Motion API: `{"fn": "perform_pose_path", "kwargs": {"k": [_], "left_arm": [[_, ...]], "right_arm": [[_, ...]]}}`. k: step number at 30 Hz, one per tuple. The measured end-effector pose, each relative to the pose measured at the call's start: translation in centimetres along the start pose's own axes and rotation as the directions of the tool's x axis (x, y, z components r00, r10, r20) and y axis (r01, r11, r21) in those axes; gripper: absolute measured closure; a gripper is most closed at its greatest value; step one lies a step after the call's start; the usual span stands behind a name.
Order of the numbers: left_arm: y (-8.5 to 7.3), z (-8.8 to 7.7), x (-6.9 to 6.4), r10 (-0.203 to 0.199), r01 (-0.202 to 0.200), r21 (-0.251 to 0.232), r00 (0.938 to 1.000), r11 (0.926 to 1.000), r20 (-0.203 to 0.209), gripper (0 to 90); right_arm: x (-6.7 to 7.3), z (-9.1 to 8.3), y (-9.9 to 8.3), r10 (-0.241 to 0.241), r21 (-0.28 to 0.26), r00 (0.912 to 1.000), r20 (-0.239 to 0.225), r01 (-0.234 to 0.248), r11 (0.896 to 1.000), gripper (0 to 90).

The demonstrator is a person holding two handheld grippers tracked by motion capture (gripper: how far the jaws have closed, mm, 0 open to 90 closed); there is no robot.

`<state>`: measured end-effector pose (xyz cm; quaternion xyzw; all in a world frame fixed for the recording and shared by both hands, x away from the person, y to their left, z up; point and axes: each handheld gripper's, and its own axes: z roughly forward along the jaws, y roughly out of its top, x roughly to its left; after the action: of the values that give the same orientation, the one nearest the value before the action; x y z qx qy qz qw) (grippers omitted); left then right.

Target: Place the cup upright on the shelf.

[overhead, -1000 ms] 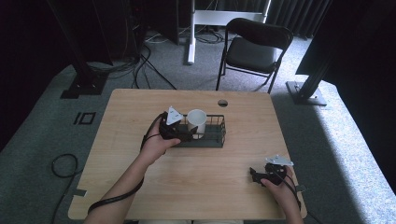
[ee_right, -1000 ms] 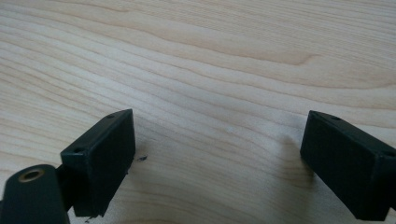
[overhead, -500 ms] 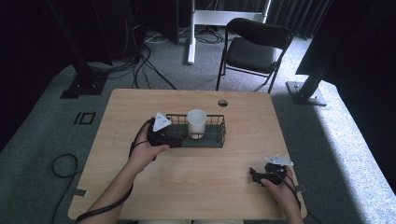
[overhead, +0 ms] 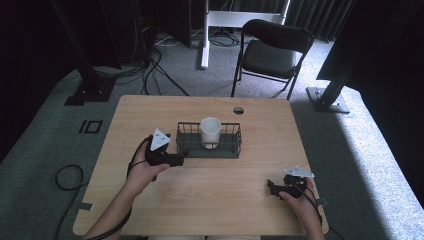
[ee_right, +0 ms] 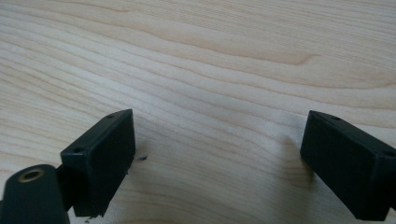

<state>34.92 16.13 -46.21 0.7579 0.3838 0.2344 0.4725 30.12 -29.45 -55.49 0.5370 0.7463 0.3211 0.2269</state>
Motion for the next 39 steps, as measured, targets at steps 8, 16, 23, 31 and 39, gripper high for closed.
{"fn": "perform_pose_path", "kwargs": {"k": [8, 16, 23, 31, 39], "left_arm": [[-1.8, -1.4, 0.6, -0.026, 0.026, -0.003, 0.9996, 0.9997, -0.011, 9.8], [-4.0, -2.9, 1.5, -0.054, 0.055, 0.001, 0.998, 0.9985, -0.034, 9.8], [-5.9, -3.7, 1.9, -0.054, 0.056, 0.033, 0.9977, 0.9979, -0.041, 9.8], [-7.8, -4.5, 2.3, -0.061, 0.065, 0.072, 0.9963, 0.9953, -0.061, 9.8], [-9.8, -5.9, 2.9, -0.048, 0.055, 0.123, 0.997, 0.9909, -0.061, 9.8]], "right_arm": [[0.0, 0.0, 0.0, 0.0, 0.0, 1.0, 0.0, 0.0, 1.0, 9.9], [0.0, 0.0, 0.0, 0.0, 0.0, 1.0, 0.0, 0.0, 1.0, 9.9], [0.0, 0.0, 0.0, 0.0, 0.0, 1.0, 0.0, 0.0, 1.0, 9.9], [0.0, 0.0, 0.0, -0.002, -0.001, 1.0, 0.001, 0.002, 1.0, 9.9], [0.0, 0.0, 0.0, -0.003, -0.001, 1.0, 0.001, 0.003, 1.0, 9.9]]}}
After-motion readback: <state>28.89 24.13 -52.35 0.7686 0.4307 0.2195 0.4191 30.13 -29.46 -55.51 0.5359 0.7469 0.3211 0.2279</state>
